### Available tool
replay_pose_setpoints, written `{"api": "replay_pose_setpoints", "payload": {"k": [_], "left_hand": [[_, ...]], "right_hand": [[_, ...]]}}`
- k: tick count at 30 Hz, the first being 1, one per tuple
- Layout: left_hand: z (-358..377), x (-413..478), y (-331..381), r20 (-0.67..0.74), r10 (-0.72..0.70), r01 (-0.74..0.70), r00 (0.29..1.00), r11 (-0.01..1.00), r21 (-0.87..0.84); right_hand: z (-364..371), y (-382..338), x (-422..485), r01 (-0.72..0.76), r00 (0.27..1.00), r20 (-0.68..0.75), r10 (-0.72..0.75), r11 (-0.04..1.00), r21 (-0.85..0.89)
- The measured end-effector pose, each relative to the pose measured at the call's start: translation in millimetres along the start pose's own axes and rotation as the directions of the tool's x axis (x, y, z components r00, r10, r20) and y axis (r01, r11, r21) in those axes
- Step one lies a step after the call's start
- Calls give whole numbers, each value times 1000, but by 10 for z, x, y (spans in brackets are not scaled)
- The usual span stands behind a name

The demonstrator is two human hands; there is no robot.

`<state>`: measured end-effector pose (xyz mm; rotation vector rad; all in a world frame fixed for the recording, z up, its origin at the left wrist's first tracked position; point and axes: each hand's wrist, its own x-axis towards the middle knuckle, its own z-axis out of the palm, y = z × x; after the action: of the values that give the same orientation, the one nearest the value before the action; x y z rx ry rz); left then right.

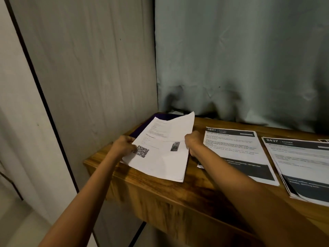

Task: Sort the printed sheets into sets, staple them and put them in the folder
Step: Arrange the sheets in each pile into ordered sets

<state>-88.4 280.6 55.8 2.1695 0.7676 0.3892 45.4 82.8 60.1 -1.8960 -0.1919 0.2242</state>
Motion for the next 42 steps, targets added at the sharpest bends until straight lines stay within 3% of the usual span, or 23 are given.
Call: {"api": "replay_pose_setpoints", "payload": {"k": [5,11,18,24,42], "left_hand": [[36,105,-154,-59,101,-92,993,986,138],[108,154,-254,-98,161,-127,982,949,288],[159,40,-438,-153,228,-155,962,911,382],[143,-173,-132,-237,326,-223,915,899,376],[1401,-1332,1132,16,508,-499,861,840,213]], "right_hand": [[60,-23,-33,100,993,-24,-118,922,-374],[104,69,-51,121,986,-30,-162,837,-534],[75,103,-130,159,978,-16,-209,789,-594],[-100,48,-227,206,961,-46,-273,815,-541],[-1479,679,-989,296,926,-25,-377,763,-574]]}}
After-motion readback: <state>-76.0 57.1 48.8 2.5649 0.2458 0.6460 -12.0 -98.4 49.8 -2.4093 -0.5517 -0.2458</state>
